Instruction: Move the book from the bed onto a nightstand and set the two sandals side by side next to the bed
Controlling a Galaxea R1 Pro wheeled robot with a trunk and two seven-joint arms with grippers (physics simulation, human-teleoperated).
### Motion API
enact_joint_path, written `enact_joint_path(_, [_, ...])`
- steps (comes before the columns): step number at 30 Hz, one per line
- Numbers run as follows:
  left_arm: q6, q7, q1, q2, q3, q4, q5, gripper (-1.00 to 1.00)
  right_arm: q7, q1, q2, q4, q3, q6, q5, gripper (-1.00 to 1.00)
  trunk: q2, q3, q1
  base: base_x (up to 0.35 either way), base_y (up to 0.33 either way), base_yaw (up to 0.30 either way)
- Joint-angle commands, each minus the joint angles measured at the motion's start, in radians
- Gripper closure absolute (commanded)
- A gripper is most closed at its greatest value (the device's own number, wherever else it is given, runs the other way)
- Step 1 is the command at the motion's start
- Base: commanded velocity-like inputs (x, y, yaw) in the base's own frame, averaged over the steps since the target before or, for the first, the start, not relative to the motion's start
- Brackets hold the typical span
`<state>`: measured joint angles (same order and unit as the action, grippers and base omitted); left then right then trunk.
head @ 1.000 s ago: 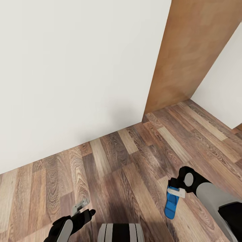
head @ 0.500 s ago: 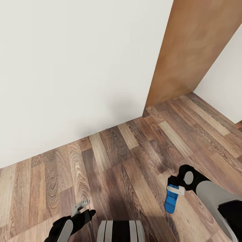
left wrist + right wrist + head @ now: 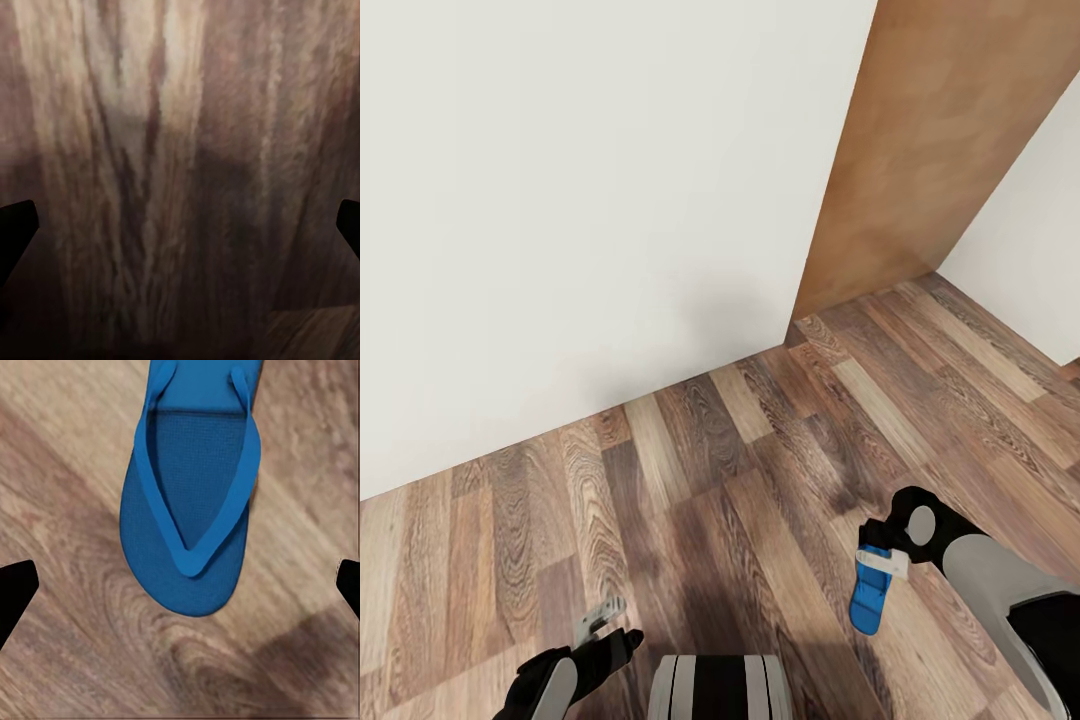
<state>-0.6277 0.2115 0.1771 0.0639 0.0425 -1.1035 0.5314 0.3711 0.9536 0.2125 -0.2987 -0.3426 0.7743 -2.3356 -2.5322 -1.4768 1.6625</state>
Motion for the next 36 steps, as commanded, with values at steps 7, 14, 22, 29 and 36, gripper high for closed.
enact_joint_path(7, [0.002,0.009,-0.001,0.0,0.0,0.034,0.005,-1.0,0.007,0.002,-0.001,-0.002,-0.003,0.003,0.004,-1.0,0.0,-0.001,0.0,0.221,0.0,0.0])
enact_joint_path(14, [0.002,0.012,-0.001,0.001,0.001,0.041,0.005,-1.0,0.01,0.002,-0.001,-0.002,-0.003,0.003,0.004,-1.0,0.0,-0.001,0.0,0.186,0.0,0.0])
enact_joint_path(22, [-0.006,0.015,0.001,0.01,0.008,0.032,0.015,-1.0,0.011,0.003,-0.001,-0.002,-0.003,0.003,0.004,-1.0,0.0,-0.001,0.0,0.04,0.0,0.0])
enact_joint_path(29, [-0.011,0.015,0.002,0.013,0.009,0.02,0.019,-1.0,0.012,0.003,-0.001,-0.002,-0.003,0.003,0.004,-1.0,-0.001,-0.02,0.002,0.01,0.0,0.0])
enact_joint_path(36, [-0.013,0.013,0.004,0.014,0.005,0.012,0.021,-1.0,0.014,0.004,-0.002,-0.002,-0.003,0.003,0.005,-1.0,-0.003,-0.047,0.005,0.002,0.0,0.0])
